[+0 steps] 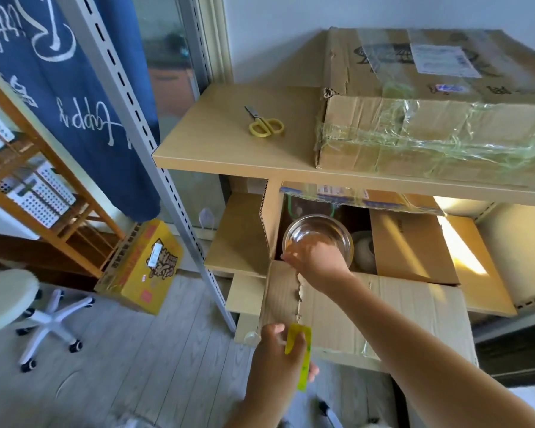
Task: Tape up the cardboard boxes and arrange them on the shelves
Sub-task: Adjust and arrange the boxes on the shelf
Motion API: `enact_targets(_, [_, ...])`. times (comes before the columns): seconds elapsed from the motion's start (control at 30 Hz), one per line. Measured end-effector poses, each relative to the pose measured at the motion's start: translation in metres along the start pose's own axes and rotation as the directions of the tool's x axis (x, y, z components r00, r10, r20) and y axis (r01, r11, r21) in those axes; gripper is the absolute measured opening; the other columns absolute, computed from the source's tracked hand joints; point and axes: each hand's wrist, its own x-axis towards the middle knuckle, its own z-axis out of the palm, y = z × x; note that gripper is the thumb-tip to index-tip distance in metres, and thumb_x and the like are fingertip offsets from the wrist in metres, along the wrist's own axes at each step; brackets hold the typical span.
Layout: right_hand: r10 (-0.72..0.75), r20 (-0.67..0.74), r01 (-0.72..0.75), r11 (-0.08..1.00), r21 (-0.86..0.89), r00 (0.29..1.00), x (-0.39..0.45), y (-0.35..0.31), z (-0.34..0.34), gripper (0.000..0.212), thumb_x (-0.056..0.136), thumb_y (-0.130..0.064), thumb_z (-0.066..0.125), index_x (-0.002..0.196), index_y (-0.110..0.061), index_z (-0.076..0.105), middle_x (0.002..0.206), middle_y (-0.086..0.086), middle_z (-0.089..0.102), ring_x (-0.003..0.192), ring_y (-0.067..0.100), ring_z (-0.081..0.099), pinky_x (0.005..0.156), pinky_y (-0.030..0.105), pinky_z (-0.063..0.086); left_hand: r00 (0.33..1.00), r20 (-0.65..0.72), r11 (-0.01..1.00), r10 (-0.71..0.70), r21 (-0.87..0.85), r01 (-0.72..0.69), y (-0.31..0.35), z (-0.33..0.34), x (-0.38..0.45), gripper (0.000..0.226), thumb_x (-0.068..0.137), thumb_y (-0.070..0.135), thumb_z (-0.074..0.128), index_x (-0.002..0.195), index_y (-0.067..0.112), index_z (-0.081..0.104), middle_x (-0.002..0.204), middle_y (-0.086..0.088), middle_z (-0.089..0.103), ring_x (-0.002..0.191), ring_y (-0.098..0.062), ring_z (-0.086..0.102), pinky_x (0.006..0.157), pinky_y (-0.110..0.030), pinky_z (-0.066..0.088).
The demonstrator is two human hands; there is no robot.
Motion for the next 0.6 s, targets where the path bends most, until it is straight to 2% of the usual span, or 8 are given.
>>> enact_targets(0.07, [-0.050, 0.151, 0.058, 0.997, -0.048, 0.987, -0.013, 0.000, 0.016, 0.036, 0.101, -0.052, 0.036, 0.101, -0.025, 0.060, 0.092, 0.000, 0.064, 0.085, 0.023, 0.062, 0.074, 0.037, 0.052, 0.999, -0.048, 0.999, 0.017, 0.036, -0.016, -0.014, 0.004, 0.003, 0.027, 0.096, 0.038, 0.053, 0.110, 0.021, 0.040, 0.068, -0.003, 0.074, 0.065, -0.018, 0.070, 0.074, -0.038, 0.056])
enact_targets(0.13, [-0.024, 0.128, 0.032, 0.998, -0.057, 0.991, -0.013, 0.007, 0.030, 0.044, 0.099, -0.059, 0.027, 0.094, -0.026, 0.055, 0.085, -0.002, 0.061, 0.077, 0.021, 0.060, 0.068, 0.035, 0.051, 0.998, -0.061, 0.998, 0.026, 0.062, -0.022, -0.027, 0.006, 0.000, 0.027, 0.095, 0.043, 0.054, 0.107, 0.022, 0.042, 0.068, -0.001, 0.074, 0.066, -0.016, 0.070, 0.071, -0.035, 0.055])
enact_targets(0.2, [-0.030, 0.103, 0.044, 0.990, -0.134, 0.994, -0.006, 0.009, 0.033, 0.050, 0.099, -0.061, 0.021, 0.095, -0.026, 0.055, 0.085, -0.001, 0.062, 0.074, 0.021, 0.059, 0.065, 0.034, 0.048, 1.000, -0.015, 1.000, -0.009, 0.003, 0.009, -0.037, 0.009, -0.002, 0.024, 0.097, 0.040, 0.053, 0.103, 0.019, 0.044, 0.064, -0.002, 0.073, 0.061, -0.016, 0.069, 0.069, -0.032, 0.056])
enact_targets(0.3, [-0.053, 0.122, 0.075, 0.979, -0.190, 0.991, 0.001, 0.012, 0.032, 0.054, 0.098, -0.063, 0.017, 0.097, -0.025, 0.056, 0.081, -0.002, 0.059, 0.071, 0.019, 0.056, 0.062, 0.033, 0.042, 0.994, 0.073, 0.990, -0.077, -0.113, 0.085, -0.055, 0.012, -0.004, 0.021, 0.098, 0.035, 0.054, 0.099, 0.015, 0.047, 0.055, -0.007, 0.068, 0.047, -0.018, 0.062, 0.054, -0.026, 0.052])
enact_targets(0.5, [-0.079, 0.091, 0.097, 0.972, -0.214, 0.993, 0.001, 0.014, 0.034, 0.053, 0.099, -0.063, 0.018, 0.098, -0.025, 0.056, 0.076, -0.004, 0.054, 0.069, 0.018, 0.053, 0.061, 0.033, 0.039, 0.984, 0.129, 0.976, -0.126, -0.163, 0.146, -0.092, 0.018, 0.032, 0.036, 0.098, 0.033, 0.056, 0.126, 0.016, 0.041, 0.064, -0.011, 0.070, 0.046, -0.020, 0.060, 0.051, -0.026, 0.048])
enact_targets(0.6, [-0.093, 0.079, 0.109, 0.968, -0.226, 0.992, 0.002, 0.015, 0.035, 0.054, 0.098, -0.063, 0.017, 0.097, -0.025, 0.055, 0.077, -0.003, 0.055, 0.068, 0.018, 0.054, 0.060, 0.032, 0.039, 0.979, 0.157, 0.947, -0.133, -0.272, 0.172, -0.100, 0.024, 0.047, 0.041, 0.098, 0.023, 0.057, 0.134, 0.020, 0.038, 0.087, -0.019, 0.068, 0.050, -0.019, 0.062, 0.049, -0.029, 0.051])
